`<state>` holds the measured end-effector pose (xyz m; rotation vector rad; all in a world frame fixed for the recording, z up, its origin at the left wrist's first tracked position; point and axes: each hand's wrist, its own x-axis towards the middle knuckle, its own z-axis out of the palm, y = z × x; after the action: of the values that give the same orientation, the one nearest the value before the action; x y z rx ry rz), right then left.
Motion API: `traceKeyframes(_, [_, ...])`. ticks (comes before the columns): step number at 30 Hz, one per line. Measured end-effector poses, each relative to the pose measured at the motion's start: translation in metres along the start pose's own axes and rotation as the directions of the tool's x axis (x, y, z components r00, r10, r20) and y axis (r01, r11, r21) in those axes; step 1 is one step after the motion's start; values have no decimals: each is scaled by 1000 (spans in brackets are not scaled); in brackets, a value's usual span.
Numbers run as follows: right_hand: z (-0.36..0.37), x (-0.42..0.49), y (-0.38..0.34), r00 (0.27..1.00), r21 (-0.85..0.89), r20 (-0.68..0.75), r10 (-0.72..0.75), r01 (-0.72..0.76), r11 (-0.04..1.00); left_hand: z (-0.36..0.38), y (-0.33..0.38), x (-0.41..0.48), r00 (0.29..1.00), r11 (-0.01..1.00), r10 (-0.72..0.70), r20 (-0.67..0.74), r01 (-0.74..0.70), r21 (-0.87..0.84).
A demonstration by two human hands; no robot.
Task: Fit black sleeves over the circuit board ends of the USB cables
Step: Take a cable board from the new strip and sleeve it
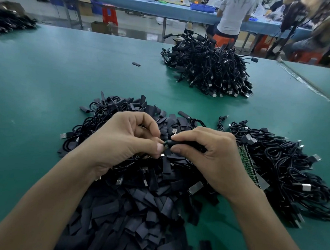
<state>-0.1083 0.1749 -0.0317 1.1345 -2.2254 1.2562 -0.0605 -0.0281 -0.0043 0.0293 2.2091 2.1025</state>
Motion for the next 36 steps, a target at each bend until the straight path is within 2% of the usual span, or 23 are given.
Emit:
traceKeyframes(4, [0, 1, -1, 999, -13, 31, 10, -10, 1000, 0, -1, 1, 1000, 1000, -14, 17, 14, -15])
traceKeyframes(8, [1, 1, -1, 999, 8, -13, 46, -46, 999, 2, 0, 1, 1000, 999, -15, -22, 14, -35])
traceKeyframes(10, [2, 1, -3, 990, 20, -53, 129, -128, 992, 4, 0, 2, 999, 999, -5, -53, 3, -42])
traceKeyframes(13, [5, 2, -6, 938, 139, -165, 305, -285, 949, 6, 0, 2, 995, 1000, 7, -101, -10, -29])
traceKeyframes(16, [11, 2, -9, 888, 218, -248, 386, -338, 916, 7, -1, 2, 990, 1000, 31, -135, -29, 11])
traceKeyframes(24, [28, -1, -18, 868, 208, -288, 406, -357, 911, 6, -9, 3, 971, 988, 112, -212, -86, 129])
traceKeyframes(28, [15, 4, -19, 846, 368, -257, 467, -361, 857, 10, -9, 5, 954, 968, 219, -207, -186, 166])
traceKeyframes(30, [9, 7, -21, 820, 444, -276, 501, -354, 823, 10, -10, 4, 945, 928, 287, -155, -234, 288])
traceKeyframes(33, [-2, 10, -22, 756, 623, -279, 592, -327, 710, 12, -12, 2, 928, 802, 348, -131, -222, 555])
traceKeyframes(36, [-8, 12, -22, 716, 720, -258, 649, -305, 623, 13, -10, 2, 910, 775, 383, -155, -226, 590])
